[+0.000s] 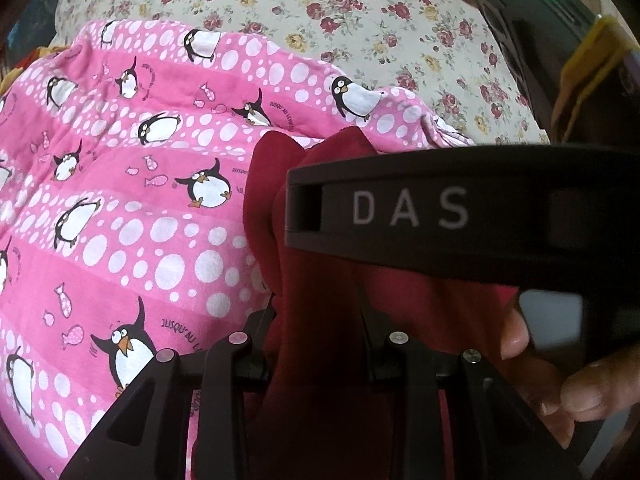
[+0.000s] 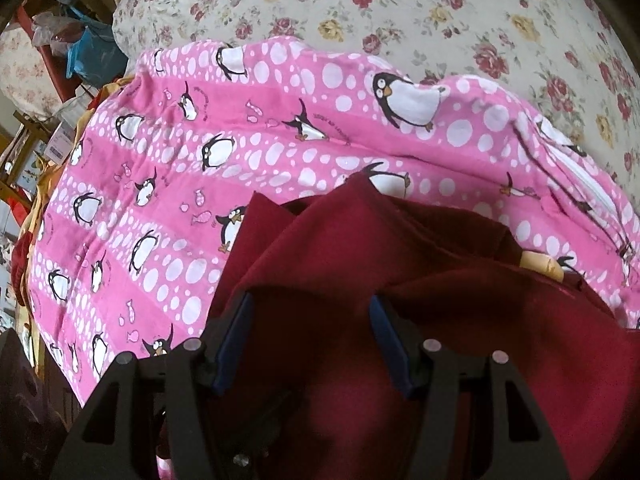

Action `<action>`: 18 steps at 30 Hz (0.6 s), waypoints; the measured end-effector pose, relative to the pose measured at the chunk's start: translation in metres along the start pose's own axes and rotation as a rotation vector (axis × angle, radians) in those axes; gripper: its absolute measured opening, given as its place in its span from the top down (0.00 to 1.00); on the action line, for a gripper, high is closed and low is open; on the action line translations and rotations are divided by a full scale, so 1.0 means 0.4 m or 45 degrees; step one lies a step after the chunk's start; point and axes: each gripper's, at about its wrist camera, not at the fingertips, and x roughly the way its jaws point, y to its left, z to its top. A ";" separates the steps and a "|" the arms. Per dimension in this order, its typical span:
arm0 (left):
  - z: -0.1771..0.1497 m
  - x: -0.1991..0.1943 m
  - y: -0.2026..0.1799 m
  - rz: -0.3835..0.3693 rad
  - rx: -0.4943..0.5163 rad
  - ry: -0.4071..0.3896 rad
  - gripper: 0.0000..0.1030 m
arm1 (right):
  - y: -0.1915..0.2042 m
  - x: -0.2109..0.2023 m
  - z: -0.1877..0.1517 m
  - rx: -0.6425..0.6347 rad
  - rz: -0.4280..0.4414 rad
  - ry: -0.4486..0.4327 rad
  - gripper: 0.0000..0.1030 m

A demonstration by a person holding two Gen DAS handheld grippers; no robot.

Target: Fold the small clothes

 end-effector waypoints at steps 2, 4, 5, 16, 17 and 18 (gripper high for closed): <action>-0.001 -0.008 -0.009 0.012 0.025 -0.018 0.92 | -0.011 -0.009 -0.002 0.021 0.030 -0.009 0.38; -0.001 -0.018 -0.019 0.022 0.048 -0.039 0.92 | -0.022 -0.022 -0.003 0.045 0.061 -0.016 0.38; -0.001 -0.024 -0.023 0.024 0.059 -0.050 0.92 | -0.028 -0.029 -0.003 0.054 0.076 -0.021 0.38; 0.007 -0.030 -0.026 0.026 0.064 -0.053 0.92 | -0.050 -0.088 -0.024 0.085 0.108 -0.054 0.32; 0.009 -0.026 -0.019 0.017 0.046 -0.043 0.92 | -0.055 -0.095 -0.033 0.087 0.107 -0.058 0.32; 0.010 -0.023 -0.012 0.009 0.029 -0.034 0.92 | -0.062 -0.107 -0.048 0.086 0.103 -0.069 0.32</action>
